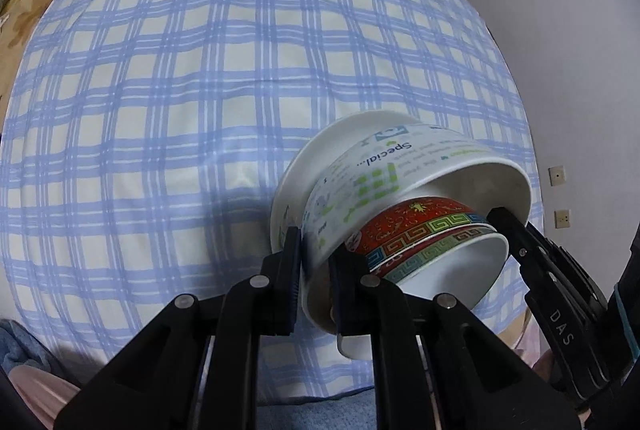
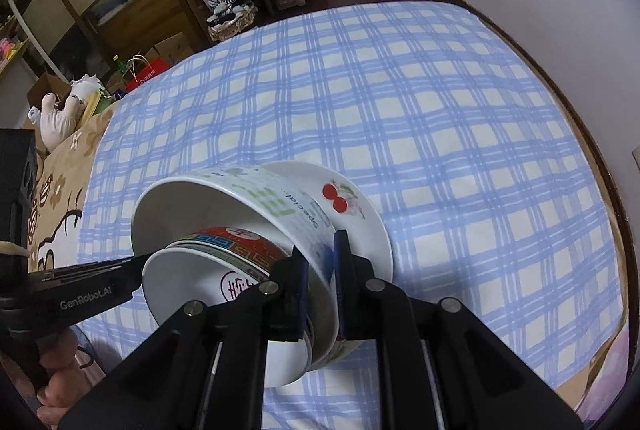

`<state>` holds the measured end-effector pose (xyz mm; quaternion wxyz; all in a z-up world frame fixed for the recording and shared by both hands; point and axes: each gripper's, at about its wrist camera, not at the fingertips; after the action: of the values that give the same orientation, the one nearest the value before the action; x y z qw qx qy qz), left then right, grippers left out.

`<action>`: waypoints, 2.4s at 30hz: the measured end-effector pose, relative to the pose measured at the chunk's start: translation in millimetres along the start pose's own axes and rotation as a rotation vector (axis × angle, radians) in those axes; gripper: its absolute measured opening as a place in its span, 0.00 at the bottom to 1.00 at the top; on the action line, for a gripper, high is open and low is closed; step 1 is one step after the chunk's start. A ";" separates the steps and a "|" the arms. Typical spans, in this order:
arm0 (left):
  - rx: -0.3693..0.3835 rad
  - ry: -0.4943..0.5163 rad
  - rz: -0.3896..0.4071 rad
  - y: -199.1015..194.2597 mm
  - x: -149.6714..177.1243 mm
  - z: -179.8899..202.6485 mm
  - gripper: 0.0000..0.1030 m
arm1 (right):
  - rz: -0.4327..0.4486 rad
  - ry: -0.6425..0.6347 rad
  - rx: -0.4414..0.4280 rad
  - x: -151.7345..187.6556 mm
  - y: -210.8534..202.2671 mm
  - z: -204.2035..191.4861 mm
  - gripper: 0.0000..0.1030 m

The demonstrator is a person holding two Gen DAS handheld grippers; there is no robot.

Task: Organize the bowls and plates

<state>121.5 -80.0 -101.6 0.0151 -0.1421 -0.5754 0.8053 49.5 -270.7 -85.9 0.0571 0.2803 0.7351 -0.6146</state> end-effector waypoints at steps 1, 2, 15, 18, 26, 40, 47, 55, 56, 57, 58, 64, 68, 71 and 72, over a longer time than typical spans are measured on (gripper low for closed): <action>-0.001 0.003 0.003 0.8 -0.9 1.3 0.11 | 0.004 0.011 -0.005 -1.2 0.2 1.9 0.13; -0.001 0.003 0.003 1.6 -3.2 2.3 0.11 | 0.003 0.022 -0.013 -3.0 1.1 4.5 0.13; -0.020 0.036 0.023 12.4 -24.6 6.5 0.09 | 0.011 0.091 -0.057 -16.5 21.7 25.8 0.12; -0.013 0.036 0.018 17.0 -27.5 7.2 0.09 | 0.006 0.082 -0.051 -16.2 26.6 28.5 0.11; 0.023 0.048 0.039 23.9 -28.0 8.2 0.10 | 0.080 0.085 -0.106 -10.0 18.0 34.1 0.10; -0.059 0.163 0.222 -60.6 5.9 12.6 0.14 | 0.234 -0.041 -0.100 8.5 -53.2 11.7 0.10; -0.102 0.170 0.346 -112.1 36.8 8.1 0.15 | 0.296 -0.066 -0.115 28.1 -91.8 12.5 0.10; -0.152 0.217 0.485 -144.6 81.3 5.5 0.38 | 0.434 -0.097 -0.052 60.8 -136.5 15.1 0.44; -0.143 0.226 0.495 -146.3 85.1 4.3 0.46 | 0.464 -0.108 -0.047 66.5 -142.6 14.8 0.50; -0.134 0.232 0.506 -146.7 88.7 4.2 0.48 | 0.483 -0.114 -0.044 70.5 -146.6 14.3 0.52; -0.124 0.233 0.522 -147.7 93.6 2.1 0.49 | 0.507 -0.120 -0.040 75.7 -152.0 13.4 0.53; -0.151 0.246 0.584 -152.3 111.2 -0.9 0.57 | 0.602 -0.137 -0.031 98.8 -175.5 7.3 0.77; -0.160 0.290 0.657 -157.8 125.1 2.5 0.84 | 0.656 -0.127 -0.040 108.4 -183.0 7.3 0.87; -0.171 0.333 0.705 -159.1 134.7 8.0 0.92 | 0.683 -0.124 -0.041 114.3 -183.5 7.2 0.94; -0.181 0.342 0.727 -159.6 138.5 10.0 0.93 | 0.684 -0.127 -0.045 115.7 -182.0 6.6 0.97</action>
<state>-36.0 -9.3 20.7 -0.1876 -0.4687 -0.5455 0.6690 -136.7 -253.2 21.7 0.3115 0.4705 0.6069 -0.5597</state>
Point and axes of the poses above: each gripper's, at about its wrist camera, not at the fingertips, and y roughly the way its jaws point, z to its right, x to its underside, and after that the axes turned 4 degrees about y, right-handed
